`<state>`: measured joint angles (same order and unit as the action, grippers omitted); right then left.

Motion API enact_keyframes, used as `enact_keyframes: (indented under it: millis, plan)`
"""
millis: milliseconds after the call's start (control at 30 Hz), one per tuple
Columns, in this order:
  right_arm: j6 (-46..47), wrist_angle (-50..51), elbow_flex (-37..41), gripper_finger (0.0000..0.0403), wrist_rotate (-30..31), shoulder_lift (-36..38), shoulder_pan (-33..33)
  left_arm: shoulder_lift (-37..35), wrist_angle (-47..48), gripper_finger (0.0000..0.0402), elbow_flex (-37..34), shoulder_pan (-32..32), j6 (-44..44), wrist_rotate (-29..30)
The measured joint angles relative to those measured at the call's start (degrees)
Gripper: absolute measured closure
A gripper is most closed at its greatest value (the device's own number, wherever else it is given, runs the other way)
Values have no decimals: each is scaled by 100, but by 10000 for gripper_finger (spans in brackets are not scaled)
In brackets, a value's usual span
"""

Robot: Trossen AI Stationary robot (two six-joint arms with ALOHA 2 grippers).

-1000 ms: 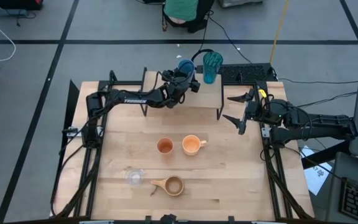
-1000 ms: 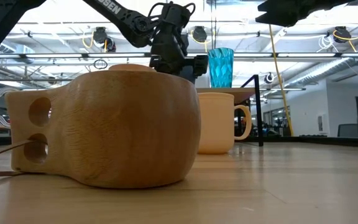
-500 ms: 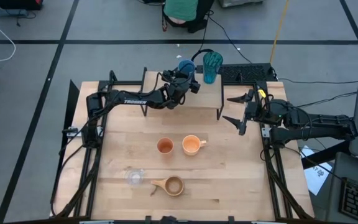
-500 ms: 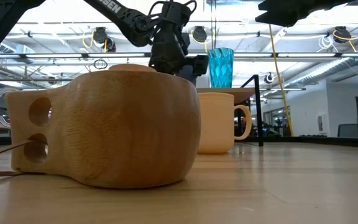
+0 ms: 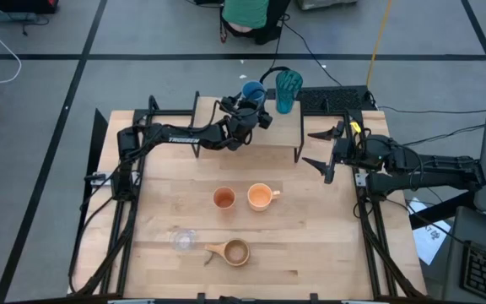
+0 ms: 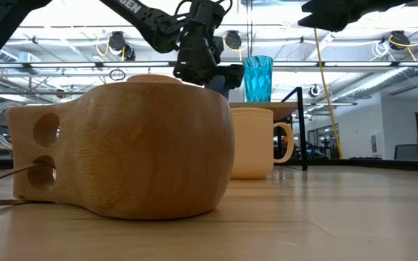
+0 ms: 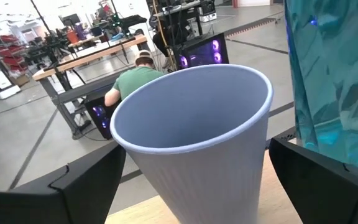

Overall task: Stack small to large cups/mugs on shelf
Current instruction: Put the light blue cup on the shelf

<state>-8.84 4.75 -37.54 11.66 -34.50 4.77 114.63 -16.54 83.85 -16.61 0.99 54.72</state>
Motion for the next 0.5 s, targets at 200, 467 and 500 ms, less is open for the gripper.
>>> enact_keyframes:
  millis: [200, 467, 500]
  plan:
    - [4, 31, 0, 55, 0, 0, 1, 0, 3, 2, 0, 52, 45, 94]
    - [2, 31, 0, 55, -1, 0, -1, -2, 197, 2, 0, 51, 63, 111]
    - [4, 31, 0, 55, -2, 0, -2, -2, 197, 2, 0, 51, 62, 114]
